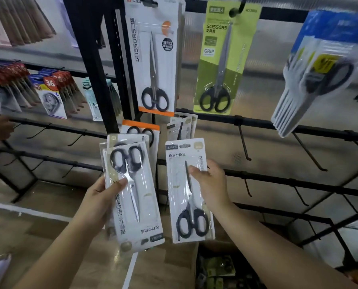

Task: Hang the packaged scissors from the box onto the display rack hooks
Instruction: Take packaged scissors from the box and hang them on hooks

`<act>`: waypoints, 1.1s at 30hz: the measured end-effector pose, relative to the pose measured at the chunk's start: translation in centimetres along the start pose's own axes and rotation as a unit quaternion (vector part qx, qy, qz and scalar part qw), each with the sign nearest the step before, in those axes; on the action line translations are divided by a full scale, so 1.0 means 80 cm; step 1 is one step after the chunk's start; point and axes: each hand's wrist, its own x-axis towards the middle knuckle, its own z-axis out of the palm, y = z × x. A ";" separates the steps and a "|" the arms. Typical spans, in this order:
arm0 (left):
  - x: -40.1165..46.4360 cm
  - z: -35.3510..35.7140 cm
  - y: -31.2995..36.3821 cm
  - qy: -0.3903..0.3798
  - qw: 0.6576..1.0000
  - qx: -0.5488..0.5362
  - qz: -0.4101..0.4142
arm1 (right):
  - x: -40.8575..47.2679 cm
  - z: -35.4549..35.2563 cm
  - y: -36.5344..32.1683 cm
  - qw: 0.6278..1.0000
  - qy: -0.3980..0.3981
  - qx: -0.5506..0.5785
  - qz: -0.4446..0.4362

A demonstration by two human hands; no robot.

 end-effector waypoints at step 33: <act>0.039 -0.017 -0.015 -0.052 0.998 0.035 -0.021 | 0.072 0.054 0.012 0.980 0.096 -0.175 -0.015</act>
